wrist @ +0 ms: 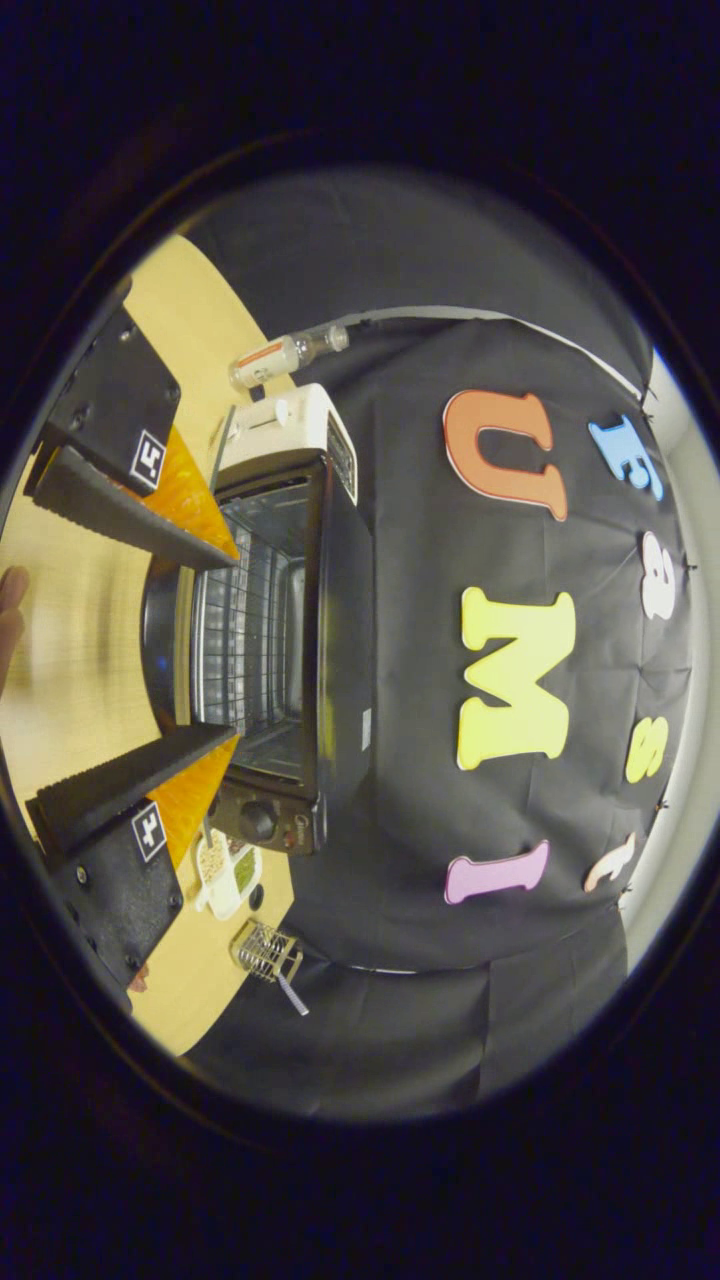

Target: Open the toaster oven, put the food inside, and close the toaster oven door.

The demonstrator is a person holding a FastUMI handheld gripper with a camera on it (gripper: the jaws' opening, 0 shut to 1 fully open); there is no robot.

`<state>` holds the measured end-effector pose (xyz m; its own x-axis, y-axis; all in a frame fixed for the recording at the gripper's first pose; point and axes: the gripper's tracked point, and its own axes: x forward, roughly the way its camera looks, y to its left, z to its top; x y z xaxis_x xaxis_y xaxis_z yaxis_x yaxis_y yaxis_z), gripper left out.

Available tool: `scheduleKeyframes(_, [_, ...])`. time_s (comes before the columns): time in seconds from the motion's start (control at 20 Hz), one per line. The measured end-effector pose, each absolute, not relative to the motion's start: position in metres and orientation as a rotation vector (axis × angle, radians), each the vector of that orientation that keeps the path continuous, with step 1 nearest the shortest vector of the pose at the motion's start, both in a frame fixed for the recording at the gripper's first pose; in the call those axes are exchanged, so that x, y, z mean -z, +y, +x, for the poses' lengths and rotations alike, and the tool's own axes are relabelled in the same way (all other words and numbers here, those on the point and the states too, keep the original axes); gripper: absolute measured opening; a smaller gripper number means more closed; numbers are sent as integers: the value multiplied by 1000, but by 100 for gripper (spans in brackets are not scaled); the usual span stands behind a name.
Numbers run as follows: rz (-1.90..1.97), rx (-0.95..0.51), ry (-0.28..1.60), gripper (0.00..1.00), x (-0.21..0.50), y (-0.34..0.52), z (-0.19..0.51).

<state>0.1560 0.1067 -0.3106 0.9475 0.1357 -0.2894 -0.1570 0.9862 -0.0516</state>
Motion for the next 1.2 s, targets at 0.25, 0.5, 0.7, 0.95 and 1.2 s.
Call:
scheduleKeyframes(0.25, [-111,-145,327,98,354,98,119])
scheduleKeyframes(0.5, [-142,-122,308,98,378,93,106])
scheduleKeyframes(0.7, [-96,-116,414,98,403,90,98])
scheduleKeyframes(0.95, [-39,-105,560,98,437,86,82])
scheduleKeyframes(1.2, [-66,-171,575,98,424,83,75])
